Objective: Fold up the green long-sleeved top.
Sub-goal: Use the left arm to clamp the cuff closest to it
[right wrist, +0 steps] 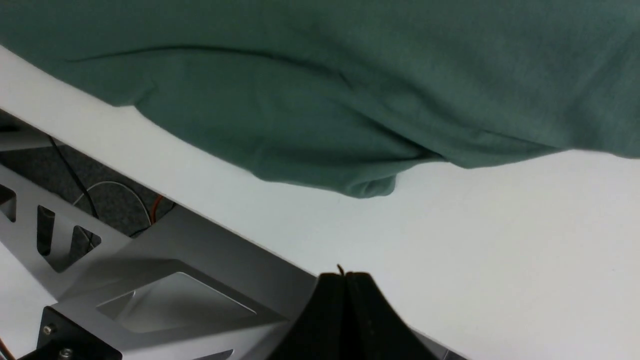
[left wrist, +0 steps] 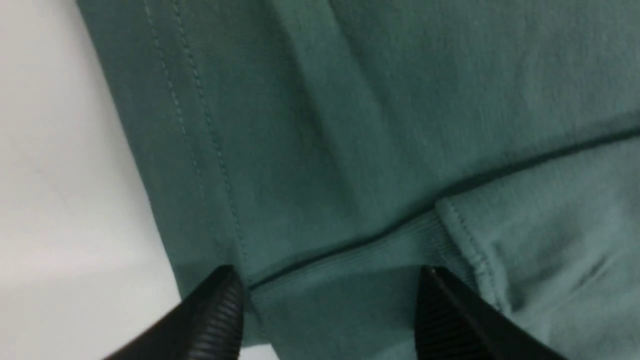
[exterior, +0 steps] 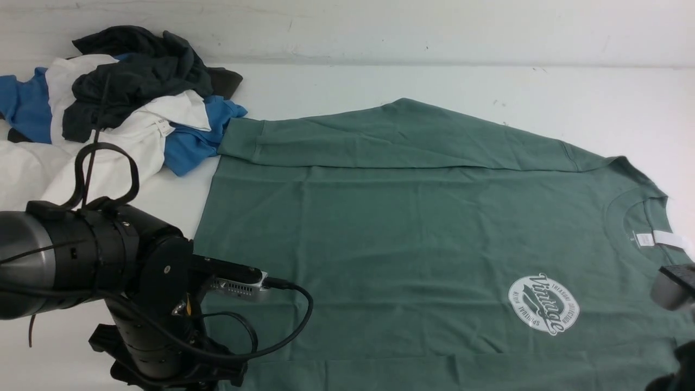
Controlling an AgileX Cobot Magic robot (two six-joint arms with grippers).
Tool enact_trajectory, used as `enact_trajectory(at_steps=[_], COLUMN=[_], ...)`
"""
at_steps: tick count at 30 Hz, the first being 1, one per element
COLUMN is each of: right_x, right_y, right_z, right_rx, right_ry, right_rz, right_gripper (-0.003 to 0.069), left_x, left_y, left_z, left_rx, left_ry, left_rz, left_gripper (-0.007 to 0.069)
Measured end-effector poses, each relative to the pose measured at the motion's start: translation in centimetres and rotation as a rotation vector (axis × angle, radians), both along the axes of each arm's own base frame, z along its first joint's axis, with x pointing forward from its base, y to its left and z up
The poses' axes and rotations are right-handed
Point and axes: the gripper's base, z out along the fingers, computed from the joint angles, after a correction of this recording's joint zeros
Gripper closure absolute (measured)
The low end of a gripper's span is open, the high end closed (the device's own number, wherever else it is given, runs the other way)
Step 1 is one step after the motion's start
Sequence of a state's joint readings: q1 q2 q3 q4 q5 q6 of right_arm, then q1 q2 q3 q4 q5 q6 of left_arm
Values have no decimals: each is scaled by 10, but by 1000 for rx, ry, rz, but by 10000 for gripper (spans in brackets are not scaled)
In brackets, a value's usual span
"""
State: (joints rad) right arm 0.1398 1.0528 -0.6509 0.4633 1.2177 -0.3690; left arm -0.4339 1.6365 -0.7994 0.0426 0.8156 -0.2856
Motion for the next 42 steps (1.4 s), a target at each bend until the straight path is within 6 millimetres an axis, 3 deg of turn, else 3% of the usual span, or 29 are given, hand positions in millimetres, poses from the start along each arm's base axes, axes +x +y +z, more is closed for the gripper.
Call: enact_trajectory(at_steps=[8,10,12,17,19,27,35,42], right_x=[1,1,1,1,2,4,4,5], right_y=[1,2,2,2,2,2,2,2], right_z=[1,1,1,1,1,1,1,2], right_rx=[16,22,24,24,24,25,26,26], right_ry=[-9,-8,-8,-8,-13,-33,-42,-45], right_rz=[-10,-12,-13,-13,-15,-24,-28,-30], right_gripper=[673,673,673,673,673,673,673,673], left_x=[3,3,3,0,-2,-14,-16,-16], left_y=[-2,-2,-2,-4,-4,-1,0,-4], left_z=[-4,-4,-4,0,3,29,29,25], left_rx=[14,13,10,5,2,-8,2,-34], left_ry=[29,29,32,27,17,-14,4,28], left_rz=[4,9,12,3,-3,-13,-12,19], left_gripper=[189,220,270,531,570,571,527,267])
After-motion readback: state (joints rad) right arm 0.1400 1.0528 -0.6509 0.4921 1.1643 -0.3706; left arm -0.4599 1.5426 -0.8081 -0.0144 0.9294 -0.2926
